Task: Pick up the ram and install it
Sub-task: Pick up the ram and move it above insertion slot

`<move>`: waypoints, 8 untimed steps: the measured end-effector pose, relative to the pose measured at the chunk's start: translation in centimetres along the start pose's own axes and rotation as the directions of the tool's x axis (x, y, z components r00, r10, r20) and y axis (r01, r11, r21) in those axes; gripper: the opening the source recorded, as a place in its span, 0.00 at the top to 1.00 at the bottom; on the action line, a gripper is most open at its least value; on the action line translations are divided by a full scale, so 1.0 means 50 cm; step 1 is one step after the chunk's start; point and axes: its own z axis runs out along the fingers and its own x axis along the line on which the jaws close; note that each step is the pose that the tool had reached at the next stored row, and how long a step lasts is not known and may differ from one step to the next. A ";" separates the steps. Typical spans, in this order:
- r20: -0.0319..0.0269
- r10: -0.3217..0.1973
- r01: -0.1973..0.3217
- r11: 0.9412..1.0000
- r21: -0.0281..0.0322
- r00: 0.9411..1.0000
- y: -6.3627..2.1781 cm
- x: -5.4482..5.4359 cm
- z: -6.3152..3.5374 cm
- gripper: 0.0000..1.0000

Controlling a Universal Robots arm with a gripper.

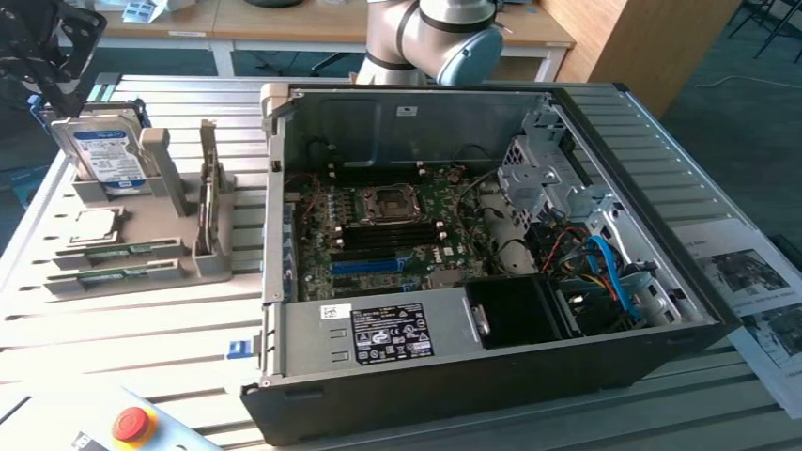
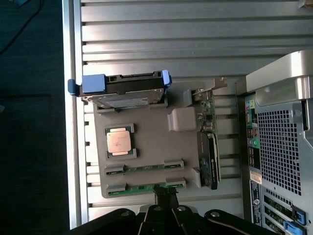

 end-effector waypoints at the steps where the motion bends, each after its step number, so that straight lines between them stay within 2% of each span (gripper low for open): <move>1: 0.000 0.000 0.000 1.000 0.000 1.000 0.000 0.000 0.000 0.90; 8: 0.000 0.000 0.000 1.000 0.000 1.000 0.000 0.000 0.000 0.90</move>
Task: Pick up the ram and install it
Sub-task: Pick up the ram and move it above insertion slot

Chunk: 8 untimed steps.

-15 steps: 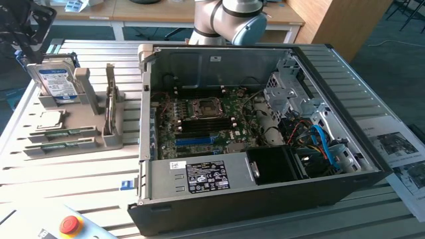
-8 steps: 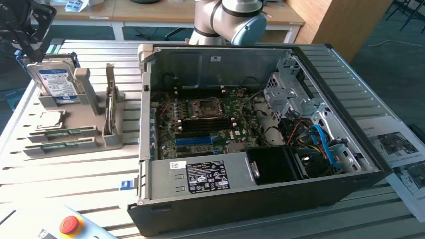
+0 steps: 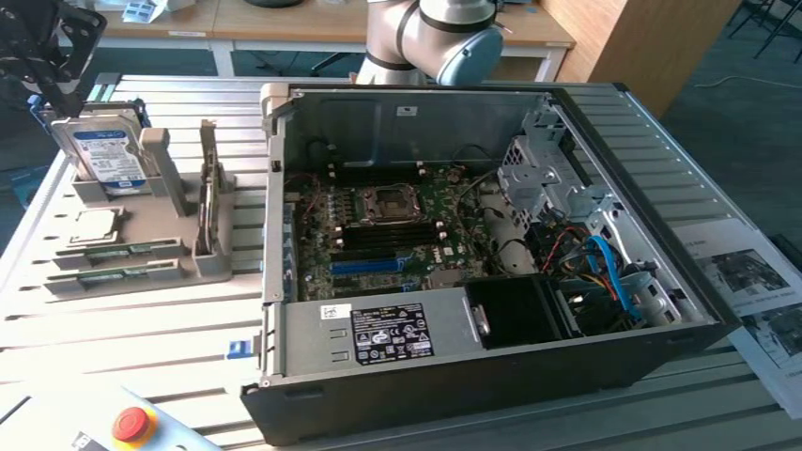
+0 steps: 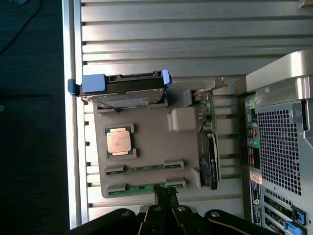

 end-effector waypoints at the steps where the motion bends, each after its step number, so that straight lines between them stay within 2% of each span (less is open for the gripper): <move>1: 0.000 0.000 0.000 1.000 0.000 1.000 0.000 0.000 0.000 0.90; 8: -0.001 -0.024 0.024 1.000 -0.001 1.000 0.000 0.000 0.000 0.90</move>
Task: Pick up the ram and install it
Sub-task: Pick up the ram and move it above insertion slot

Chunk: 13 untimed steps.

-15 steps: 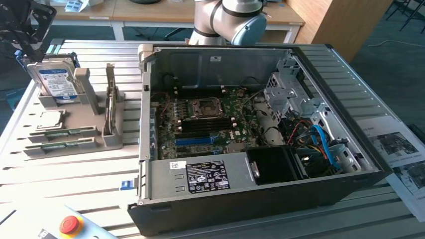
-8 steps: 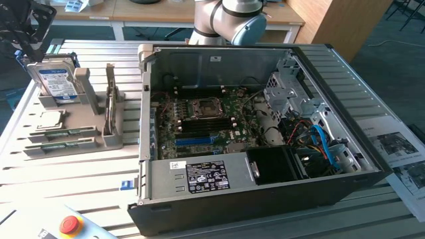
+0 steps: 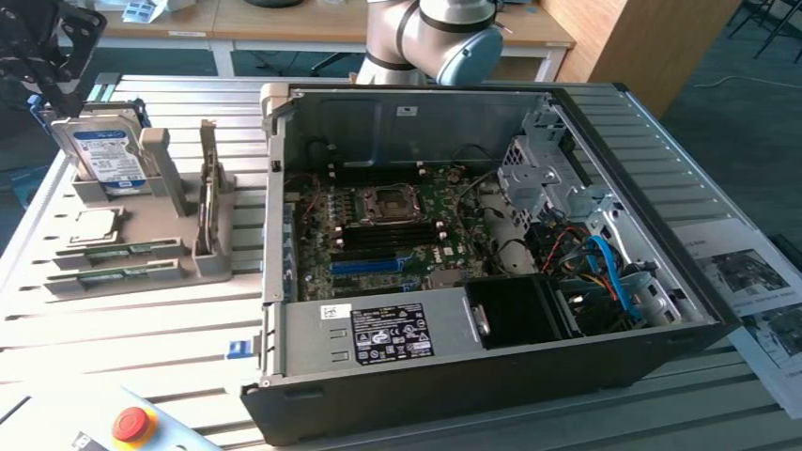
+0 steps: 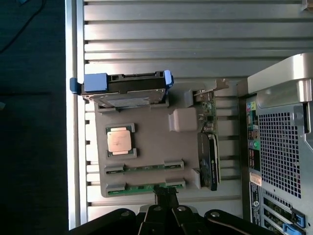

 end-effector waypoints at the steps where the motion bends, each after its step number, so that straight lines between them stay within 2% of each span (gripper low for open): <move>1: 0.000 -0.010 0.010 1.000 0.000 1.000 0.000 0.000 0.000 0.90; 7: -0.004 -0.089 0.089 0.996 -0.002 0.996 0.000 0.000 0.000 0.90; 13: -0.008 -0.183 0.183 0.983 -0.005 0.983 0.000 0.000 0.000 0.90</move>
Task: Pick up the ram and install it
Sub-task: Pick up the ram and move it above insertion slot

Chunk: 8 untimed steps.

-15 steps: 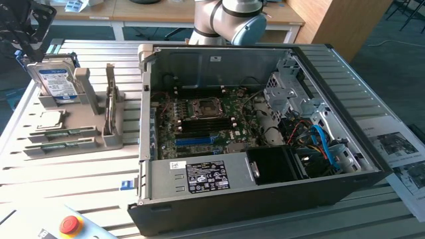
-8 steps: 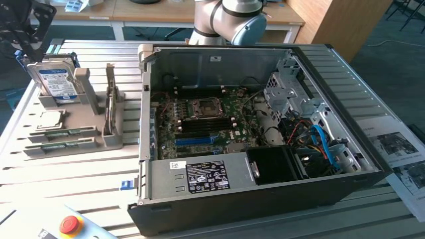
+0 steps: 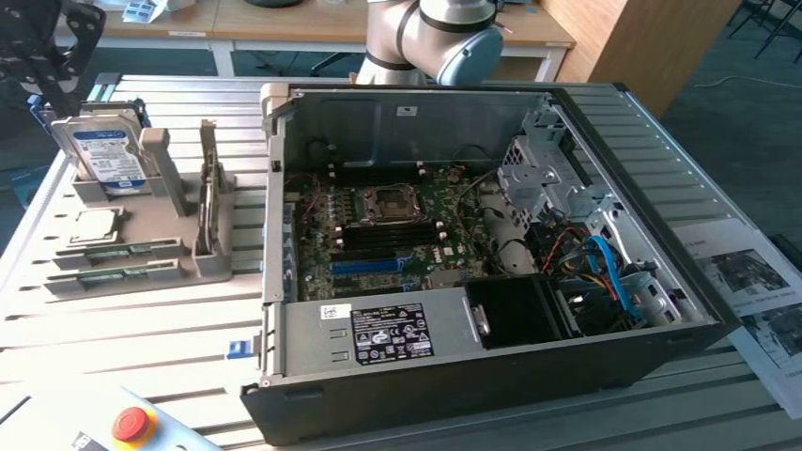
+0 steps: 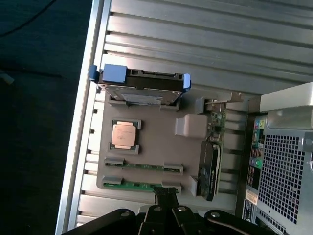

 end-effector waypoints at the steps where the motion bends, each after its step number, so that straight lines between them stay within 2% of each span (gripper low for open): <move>1: -0.001 -0.017 0.017 1.000 0.000 1.000 0.000 0.000 0.000 0.90; 4: -0.003 -0.065 0.065 0.998 -0.002 0.998 0.000 0.000 0.000 0.90; 8: -0.006 -0.129 0.129 0.992 -0.003 0.992 0.000 0.000 0.000 0.90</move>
